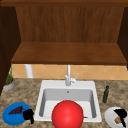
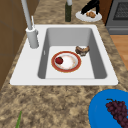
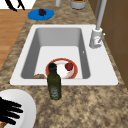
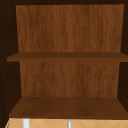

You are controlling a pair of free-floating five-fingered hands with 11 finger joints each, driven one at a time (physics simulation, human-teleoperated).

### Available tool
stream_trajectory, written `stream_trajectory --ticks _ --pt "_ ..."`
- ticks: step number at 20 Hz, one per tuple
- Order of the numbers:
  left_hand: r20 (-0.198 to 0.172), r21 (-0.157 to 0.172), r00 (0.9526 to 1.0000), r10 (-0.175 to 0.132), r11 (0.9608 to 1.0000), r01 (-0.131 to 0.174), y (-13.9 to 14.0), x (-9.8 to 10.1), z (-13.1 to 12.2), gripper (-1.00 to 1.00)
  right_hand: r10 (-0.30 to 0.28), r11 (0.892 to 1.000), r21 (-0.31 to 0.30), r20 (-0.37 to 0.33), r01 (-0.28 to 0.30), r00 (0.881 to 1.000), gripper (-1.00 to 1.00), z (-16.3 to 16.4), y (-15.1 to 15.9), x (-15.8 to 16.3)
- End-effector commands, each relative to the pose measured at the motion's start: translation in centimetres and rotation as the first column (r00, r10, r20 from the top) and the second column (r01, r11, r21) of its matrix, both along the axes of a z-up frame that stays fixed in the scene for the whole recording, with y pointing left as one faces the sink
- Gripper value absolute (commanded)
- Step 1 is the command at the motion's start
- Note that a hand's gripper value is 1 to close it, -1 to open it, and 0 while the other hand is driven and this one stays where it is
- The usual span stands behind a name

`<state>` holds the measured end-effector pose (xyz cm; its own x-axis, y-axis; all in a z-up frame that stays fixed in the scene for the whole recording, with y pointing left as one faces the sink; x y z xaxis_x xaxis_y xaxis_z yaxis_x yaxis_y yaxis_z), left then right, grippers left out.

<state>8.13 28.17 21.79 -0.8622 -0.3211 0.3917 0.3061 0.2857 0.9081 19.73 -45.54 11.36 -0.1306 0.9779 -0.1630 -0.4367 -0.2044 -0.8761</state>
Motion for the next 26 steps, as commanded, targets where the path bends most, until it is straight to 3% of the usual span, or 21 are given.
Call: stream_trajectory --ticks 1,7,9,10,11,13,16,19,22,26 --pt "0.000 0.000 1.0000 0.000 1.0000 0.000 0.0 0.0 0.0 0.00 -0.015 1.000 0.000 -0.024 0.015 1.000 -1.00 -1.4 0.0 0.8" --pt "0.000 0.000 1.0000 0.000 1.0000 0.000 0.0 0.0 0.0 0.00 -0.027 1.000 -0.012 -0.137 0.026 0.990 -1.00 -3.0 -0.7 3.2" --pt "0.000 0.000 1.0000 0.000 1.0000 0.000 0.0 0.0 0.0 0.00 -0.024 1.000 -0.001 -0.144 0.024 0.989 -1.00 -3.1 -0.7 2.8" --pt "0.000 0.000 1.0000 0.000 1.0000 0.000 0.0 0.0 0.0 0.00 -0.023 1.000 0.004 -0.144 0.024 0.989 1.00 -3.0 -0.1 2.7" --pt "0.000 0.000 1.0000 0.000 1.0000 0.000 0.0 0.0 0.0 0.00 -0.018 1.000 -0.016 -0.145 0.016 0.989 1.00 -2.7 0.0 2.8" --pt "0.000 0.000 1.0000 0.000 1.0000 0.000 0.0 0.0 0.0 0.00 -0.016 1.000 -0.012 -0.073 0.015 0.997 1.00 -2.1 0.1 2.4" --pt "0.000 0.000 1.0000 0.000 1.0000 0.000 0.0 0.0 0.0 0.00 -0.009 1.000 -0.005 -0.007 0.009 1.000 1.00 -1.5 0.2 1.8" --pt "0.000 0.000 1.0000 0.000 1.0000 0.000 0.0 0.0 0.0 0.00 -0.004 1.000 -0.001 0.078 0.004 0.997 1.00 -1.2 0.1 1.3" --pt "0.000 0.000 1.0000 0.000 1.0000 0.000 0.0 0.0 0.0 0.00 -0.005 1.000 0.002 0.116 0.005 0.993 1.00 -1.0 0.1 0.7" --pt "0.000 0.000 1.0000 0.000 1.0000 0.000 0.0 0.0 0.0 0.00 -0.091 0.995 0.057 0.107 0.085 0.990 1.00 1.2 0.3 0.9"
